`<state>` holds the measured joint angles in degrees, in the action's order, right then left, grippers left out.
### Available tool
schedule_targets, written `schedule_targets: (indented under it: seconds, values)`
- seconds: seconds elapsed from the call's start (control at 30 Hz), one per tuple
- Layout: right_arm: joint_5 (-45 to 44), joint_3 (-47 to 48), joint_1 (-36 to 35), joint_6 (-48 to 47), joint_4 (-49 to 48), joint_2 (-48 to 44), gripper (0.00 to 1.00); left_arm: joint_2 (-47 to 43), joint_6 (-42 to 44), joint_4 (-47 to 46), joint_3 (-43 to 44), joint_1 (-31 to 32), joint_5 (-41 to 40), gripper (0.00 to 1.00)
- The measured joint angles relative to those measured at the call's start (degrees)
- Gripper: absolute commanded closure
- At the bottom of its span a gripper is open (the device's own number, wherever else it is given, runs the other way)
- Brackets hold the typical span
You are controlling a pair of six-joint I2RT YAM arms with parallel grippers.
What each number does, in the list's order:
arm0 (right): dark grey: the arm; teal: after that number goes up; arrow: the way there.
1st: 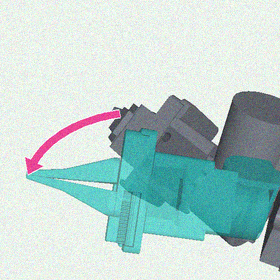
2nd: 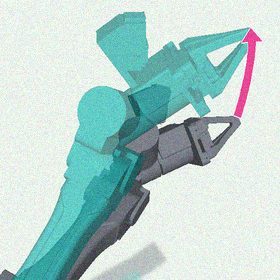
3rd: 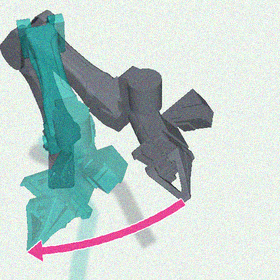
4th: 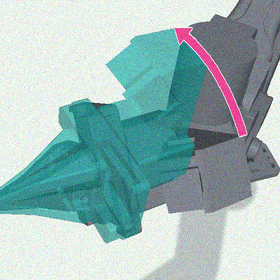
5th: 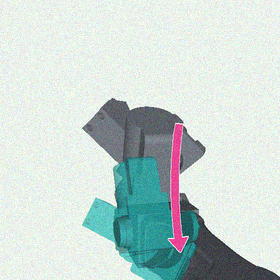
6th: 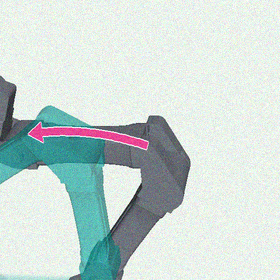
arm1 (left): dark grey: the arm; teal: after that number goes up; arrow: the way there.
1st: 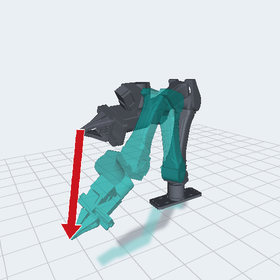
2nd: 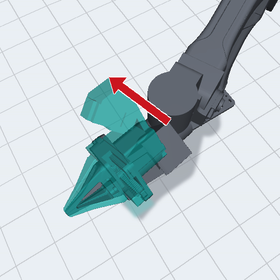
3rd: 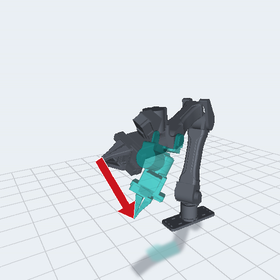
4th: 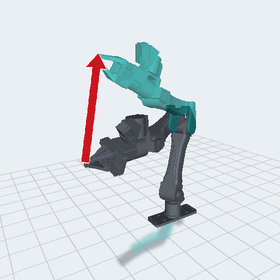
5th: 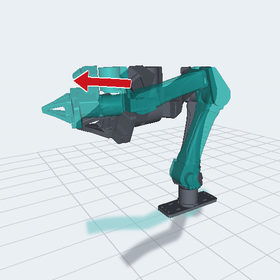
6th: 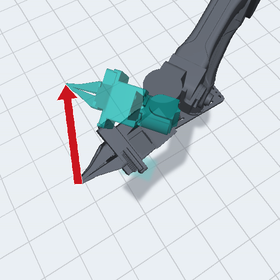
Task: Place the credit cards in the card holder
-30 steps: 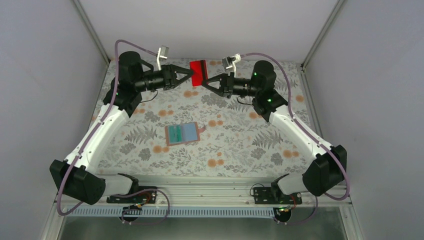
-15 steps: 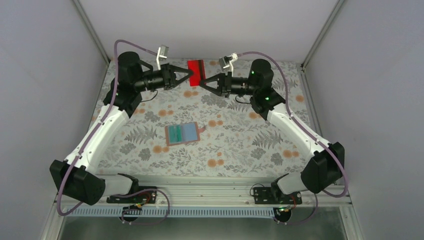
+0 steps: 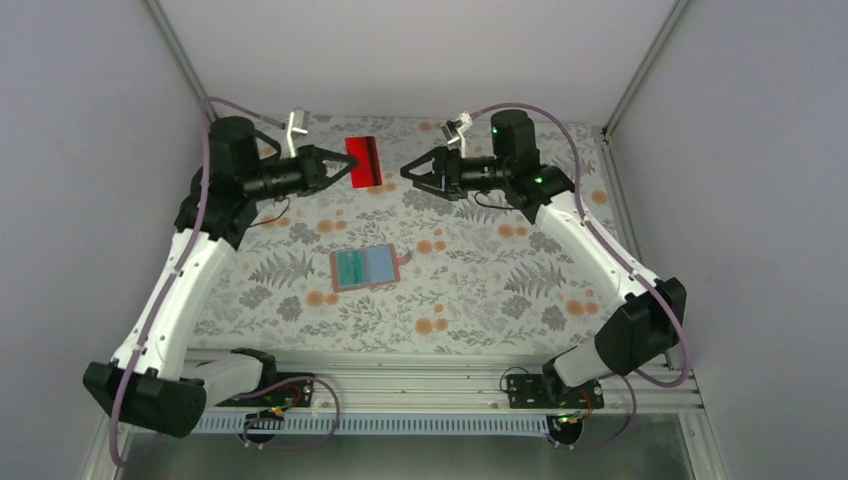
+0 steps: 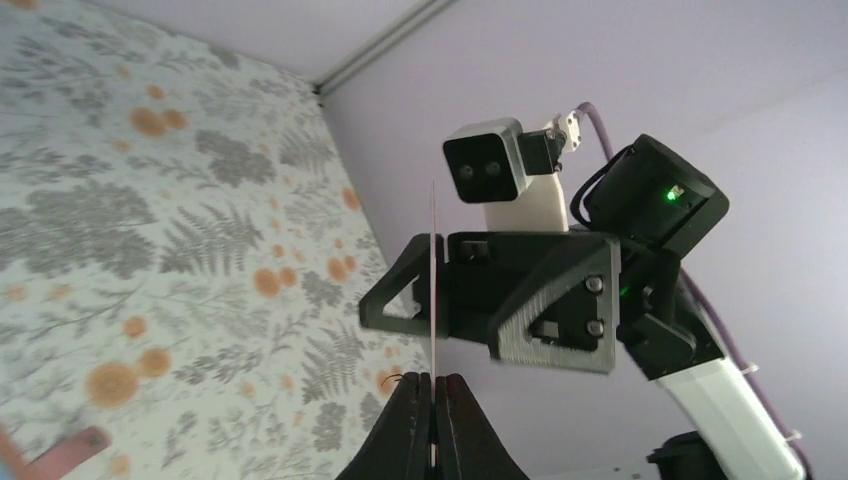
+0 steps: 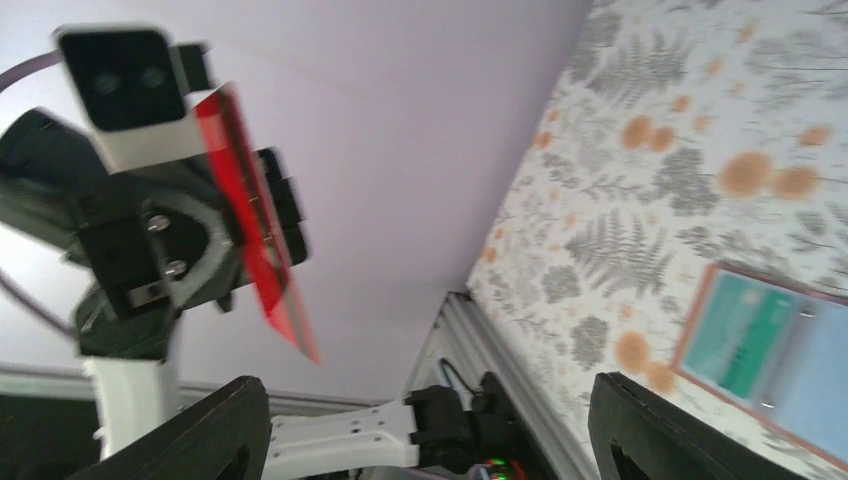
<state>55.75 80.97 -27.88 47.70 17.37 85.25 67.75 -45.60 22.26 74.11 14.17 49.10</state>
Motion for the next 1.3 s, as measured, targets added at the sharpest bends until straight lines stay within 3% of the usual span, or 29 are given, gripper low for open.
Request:
schedule_targets:
  seconds: [0.2,0.53,0.87,1.1,1.3]
  values:
    - [-5.6,0.1,0.9,-6.4,9.9,1.4,0.2,-4.7,8.0,9.4,-3.5,-4.0,-1.7,0.98]
    - [-20.3,0.5,0.1,-13.5,22.3,8.1,0.24,-7.1,14.0,16.5,-18.4,-5.1,-7.5,0.98]
    - [-29.0,1.2,-6.2,-18.7,23.6,22.3,0.3,1.2,19.7,12.3,-25.0,-5.1,-9.8,0.98]
    - [-30.1,0.3,-7.4,-20.9,22.1,26.0,0.36,7.5,21.0,6.3,-31.1,-5.1,-9.9,0.98]
    - [-30.8,0.8,-8.1,-21.9,21.3,28.8,0.48,11.0,21.0,3.2,-31.3,-5.2,-9.9,0.98]
